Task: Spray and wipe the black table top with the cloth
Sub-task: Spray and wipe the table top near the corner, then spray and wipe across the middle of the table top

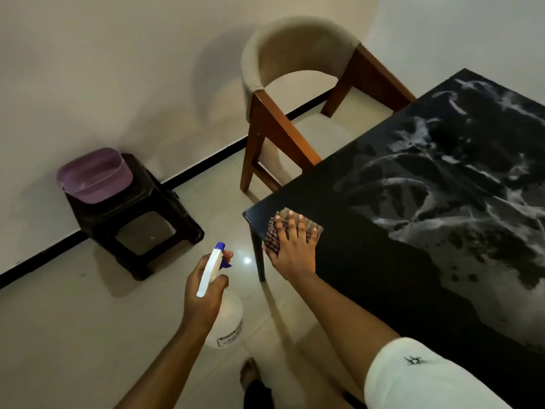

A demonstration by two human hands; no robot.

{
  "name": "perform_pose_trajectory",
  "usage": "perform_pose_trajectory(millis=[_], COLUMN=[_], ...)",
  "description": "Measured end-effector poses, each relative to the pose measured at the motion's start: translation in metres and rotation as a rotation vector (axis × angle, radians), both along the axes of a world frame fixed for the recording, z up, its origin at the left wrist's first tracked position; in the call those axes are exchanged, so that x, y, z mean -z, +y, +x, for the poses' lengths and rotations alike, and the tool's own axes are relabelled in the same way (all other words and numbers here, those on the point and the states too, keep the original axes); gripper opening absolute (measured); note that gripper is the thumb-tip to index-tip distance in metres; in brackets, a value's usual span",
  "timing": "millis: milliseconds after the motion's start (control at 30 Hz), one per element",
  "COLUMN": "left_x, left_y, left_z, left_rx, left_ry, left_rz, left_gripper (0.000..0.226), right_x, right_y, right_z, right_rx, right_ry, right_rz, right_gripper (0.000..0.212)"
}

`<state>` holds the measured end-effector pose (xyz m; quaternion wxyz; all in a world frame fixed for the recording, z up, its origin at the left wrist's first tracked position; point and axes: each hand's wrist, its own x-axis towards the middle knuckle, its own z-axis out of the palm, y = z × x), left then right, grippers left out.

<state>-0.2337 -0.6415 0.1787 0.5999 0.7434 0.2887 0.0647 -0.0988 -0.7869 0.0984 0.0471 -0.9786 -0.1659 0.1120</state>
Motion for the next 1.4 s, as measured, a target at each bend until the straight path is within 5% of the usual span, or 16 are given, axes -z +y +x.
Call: perform_pose_trajectory(millis=[433, 533, 733, 900, 1167, 1400], left_x=[0.018, 0.011, -0.032, -0.050, -0.062, -0.060], left_y=[0.055, 0.053, 0.014, -0.063, -0.176, -0.215], left_z=[0.016, 0.011, 0.022, 0.056, 0.118, 0.134], left_rx=[-0.035, -0.010, 0.129, 0.277, 0.217, 0.100], left_ry=[0.033, 0.030, -0.012, 0.113, 0.190, 0.241], left_rz=[0.000, -0.050, -0.240, -0.243, -0.089, 0.093], left_gripper=[0.046, 0.045, 0.044, 0.059, 0.036, 0.015], right_x=[-0.011, -0.025, -0.071, -0.075, -0.096, -0.099], right_y=[0.111, 0.112, 0.024, -0.114, -0.293, -0.338], right_z=[0.080, 0.066, 0.018, 0.004, 0.031, 0.049], right_rx=[-0.234, -0.156, 0.571, 0.930, 0.887, 0.882], right_ry=[0.087, 0.365, 0.979, 0.883, 0.859, 0.728], right_rz=[0.020, 0.428, 1.517, 1.912, 1.944, 1.848], right_gripper=[0.055, 0.054, 0.044, 0.072, 0.079, 0.081])
